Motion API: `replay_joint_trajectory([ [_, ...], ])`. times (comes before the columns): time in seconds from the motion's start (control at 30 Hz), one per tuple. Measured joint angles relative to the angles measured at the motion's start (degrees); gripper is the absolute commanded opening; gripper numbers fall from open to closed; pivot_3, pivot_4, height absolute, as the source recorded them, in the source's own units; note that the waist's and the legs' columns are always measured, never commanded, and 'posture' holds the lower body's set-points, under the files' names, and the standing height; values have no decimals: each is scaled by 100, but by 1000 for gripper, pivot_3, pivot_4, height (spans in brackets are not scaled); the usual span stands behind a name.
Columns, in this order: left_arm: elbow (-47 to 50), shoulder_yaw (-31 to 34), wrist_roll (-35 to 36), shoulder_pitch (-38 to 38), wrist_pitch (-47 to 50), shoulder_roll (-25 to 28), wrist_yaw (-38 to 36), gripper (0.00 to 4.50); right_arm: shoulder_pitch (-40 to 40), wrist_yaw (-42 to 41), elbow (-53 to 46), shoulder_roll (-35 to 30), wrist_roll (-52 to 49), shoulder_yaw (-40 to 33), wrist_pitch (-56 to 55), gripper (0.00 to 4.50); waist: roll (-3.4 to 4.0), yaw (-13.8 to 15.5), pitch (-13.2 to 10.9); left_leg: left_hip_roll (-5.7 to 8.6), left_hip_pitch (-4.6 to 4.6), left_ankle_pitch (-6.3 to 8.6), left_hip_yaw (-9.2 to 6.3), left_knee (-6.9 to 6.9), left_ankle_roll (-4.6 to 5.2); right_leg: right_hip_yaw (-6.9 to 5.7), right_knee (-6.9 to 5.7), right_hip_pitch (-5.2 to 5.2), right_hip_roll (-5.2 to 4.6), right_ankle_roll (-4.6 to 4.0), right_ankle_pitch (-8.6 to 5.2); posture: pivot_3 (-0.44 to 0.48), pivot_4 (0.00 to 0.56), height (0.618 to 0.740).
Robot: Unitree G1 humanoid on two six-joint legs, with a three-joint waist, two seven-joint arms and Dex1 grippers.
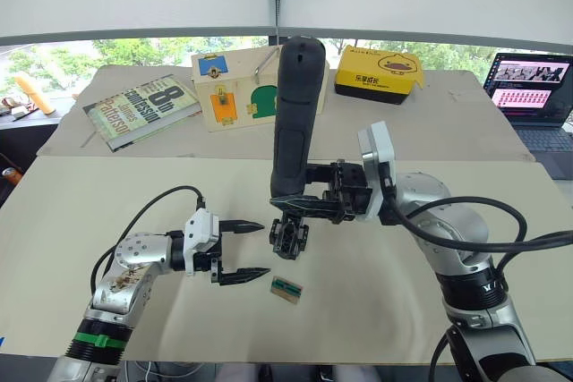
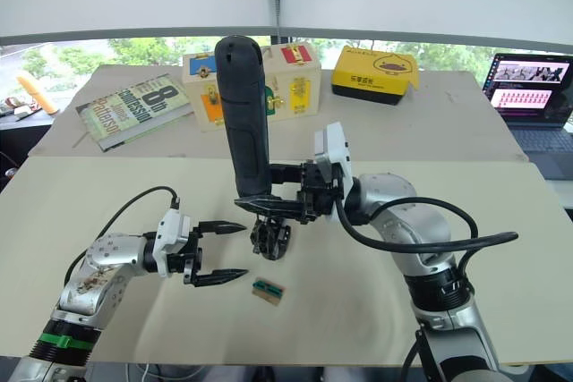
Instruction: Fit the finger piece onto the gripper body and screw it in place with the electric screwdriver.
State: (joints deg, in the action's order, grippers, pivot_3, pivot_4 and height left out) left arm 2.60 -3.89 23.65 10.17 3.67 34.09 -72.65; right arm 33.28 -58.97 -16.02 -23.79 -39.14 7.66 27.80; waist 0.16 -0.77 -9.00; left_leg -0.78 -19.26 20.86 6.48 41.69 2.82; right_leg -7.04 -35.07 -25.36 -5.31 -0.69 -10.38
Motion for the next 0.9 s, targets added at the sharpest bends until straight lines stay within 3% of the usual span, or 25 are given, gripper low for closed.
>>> replay_joint_trajectory([
  [0.9, 42, -1, -6, -68, 2, -1, 49, 4500, 0, -57, 82, 141, 203, -13, -124, 1904, 0, -2, 0, 0, 1, 0, 0, 0, 0, 0, -1, 0, 0, 0, 0, 0, 150, 740],
])
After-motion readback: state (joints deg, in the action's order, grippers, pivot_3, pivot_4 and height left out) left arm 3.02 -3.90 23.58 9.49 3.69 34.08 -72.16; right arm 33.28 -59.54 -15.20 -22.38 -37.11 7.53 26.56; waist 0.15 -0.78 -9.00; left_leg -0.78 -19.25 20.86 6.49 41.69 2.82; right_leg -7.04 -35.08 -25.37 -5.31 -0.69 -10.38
